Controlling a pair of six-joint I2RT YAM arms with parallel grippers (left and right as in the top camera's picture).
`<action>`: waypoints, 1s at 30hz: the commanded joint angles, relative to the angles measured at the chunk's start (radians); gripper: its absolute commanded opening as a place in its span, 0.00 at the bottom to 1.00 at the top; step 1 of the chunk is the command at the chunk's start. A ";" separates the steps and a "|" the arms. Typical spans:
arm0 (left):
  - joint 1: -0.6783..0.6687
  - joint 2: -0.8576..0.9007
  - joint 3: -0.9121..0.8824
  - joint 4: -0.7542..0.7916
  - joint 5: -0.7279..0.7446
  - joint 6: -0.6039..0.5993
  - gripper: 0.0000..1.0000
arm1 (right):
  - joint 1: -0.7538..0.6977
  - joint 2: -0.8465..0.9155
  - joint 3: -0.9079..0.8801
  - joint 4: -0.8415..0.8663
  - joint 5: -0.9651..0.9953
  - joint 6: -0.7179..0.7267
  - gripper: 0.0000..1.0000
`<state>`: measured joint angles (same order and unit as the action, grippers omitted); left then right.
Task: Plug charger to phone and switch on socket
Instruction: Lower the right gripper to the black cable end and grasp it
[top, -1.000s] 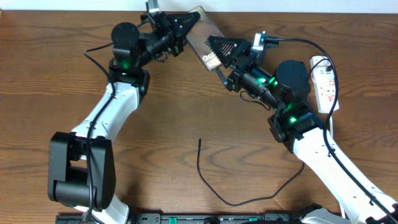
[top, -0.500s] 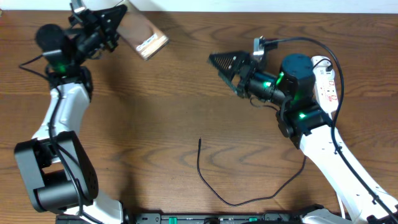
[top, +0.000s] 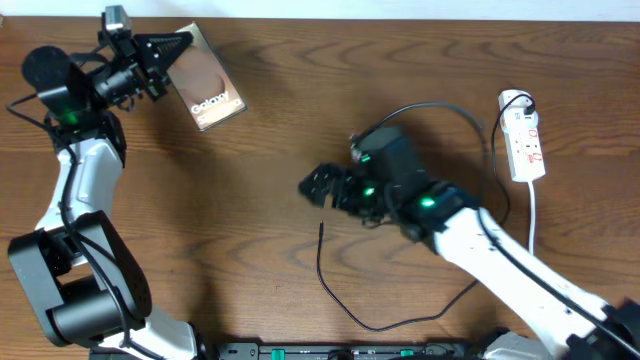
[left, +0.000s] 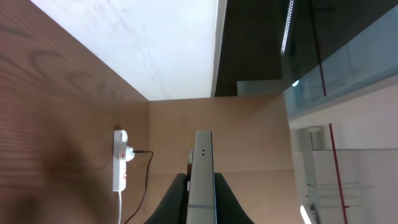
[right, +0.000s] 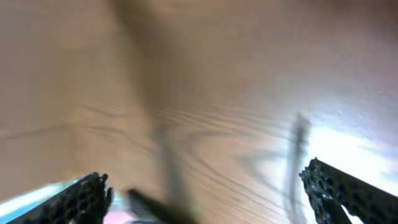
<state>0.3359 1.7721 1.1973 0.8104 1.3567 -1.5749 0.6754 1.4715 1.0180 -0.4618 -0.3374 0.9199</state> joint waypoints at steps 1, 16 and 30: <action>0.006 -0.006 0.017 0.007 0.035 0.012 0.07 | 0.047 0.061 0.059 -0.108 0.216 -0.095 0.99; 0.006 -0.006 0.017 0.007 0.047 0.034 0.07 | 0.114 0.091 0.143 -0.253 0.325 -0.031 0.98; 0.006 -0.006 0.017 0.007 0.046 0.045 0.07 | 0.179 0.346 0.348 -0.482 0.351 0.008 0.96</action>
<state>0.3397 1.7721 1.1973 0.8108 1.3899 -1.5398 0.8192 1.7554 1.3624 -0.9417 0.0315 0.9028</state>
